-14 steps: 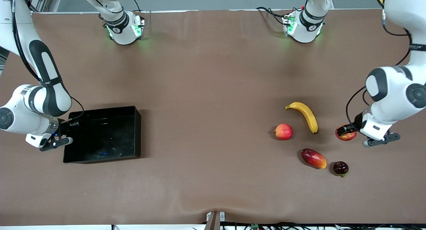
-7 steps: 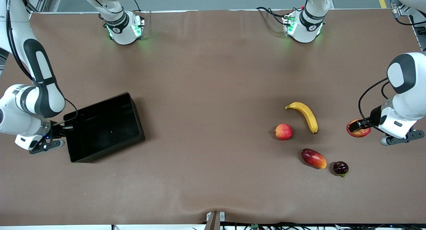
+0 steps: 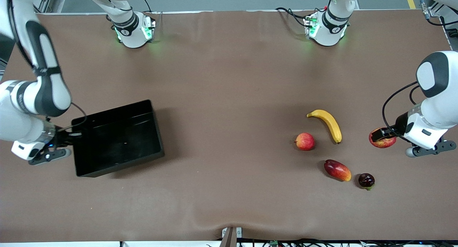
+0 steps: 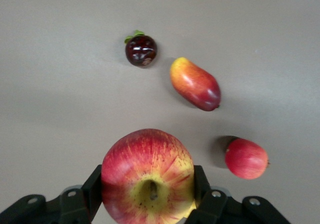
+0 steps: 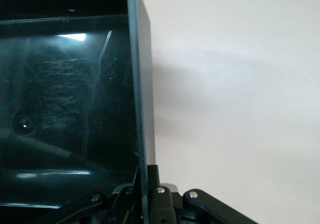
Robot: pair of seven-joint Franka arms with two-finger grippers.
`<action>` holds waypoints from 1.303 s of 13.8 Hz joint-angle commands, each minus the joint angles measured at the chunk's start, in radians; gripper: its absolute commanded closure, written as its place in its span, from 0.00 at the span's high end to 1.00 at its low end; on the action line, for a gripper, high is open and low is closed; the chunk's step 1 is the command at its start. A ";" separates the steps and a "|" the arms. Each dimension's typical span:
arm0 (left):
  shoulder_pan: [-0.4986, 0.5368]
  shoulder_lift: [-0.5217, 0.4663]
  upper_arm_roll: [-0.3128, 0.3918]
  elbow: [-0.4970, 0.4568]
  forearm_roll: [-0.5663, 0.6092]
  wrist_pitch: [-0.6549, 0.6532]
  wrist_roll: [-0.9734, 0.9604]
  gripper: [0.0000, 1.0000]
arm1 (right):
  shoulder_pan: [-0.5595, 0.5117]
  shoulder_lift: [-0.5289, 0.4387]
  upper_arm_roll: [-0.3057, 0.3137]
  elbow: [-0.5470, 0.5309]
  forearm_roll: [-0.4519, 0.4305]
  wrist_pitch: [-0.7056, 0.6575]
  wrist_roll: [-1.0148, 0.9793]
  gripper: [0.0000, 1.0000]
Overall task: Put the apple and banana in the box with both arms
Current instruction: 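Drag the tray with the right gripper while the left gripper lifts the apple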
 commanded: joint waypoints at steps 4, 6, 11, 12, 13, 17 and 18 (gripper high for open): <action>-0.081 0.020 -0.003 0.046 0.016 -0.046 -0.134 0.00 | 0.337 -0.098 0.000 -0.021 0.023 -0.041 0.426 0.00; -0.115 0.027 -0.003 0.046 0.016 -0.058 -0.210 0.00 | 0.449 -0.086 -0.002 -0.023 0.023 -0.029 0.572 0.00; -0.234 0.027 -0.004 0.038 0.016 -0.059 -0.426 0.00 | 0.648 0.004 -0.002 -0.026 0.120 0.087 0.888 0.00; -0.256 0.023 -0.004 0.038 0.014 -0.059 -0.483 0.00 | 0.663 0.032 -0.002 -0.026 0.141 0.121 0.892 0.00; -0.279 0.018 -0.004 0.038 0.014 -0.061 -0.534 0.00 | 0.683 0.062 -0.002 -0.026 0.146 0.142 0.893 0.00; -0.348 0.035 -0.006 0.031 0.014 -0.065 -0.695 0.00 | 0.778 0.133 -0.002 -0.028 0.151 0.166 0.896 0.00; -0.369 0.047 -0.007 0.028 0.014 -0.059 -0.735 0.00 | 0.786 0.136 -0.002 -0.028 0.170 0.185 0.913 0.00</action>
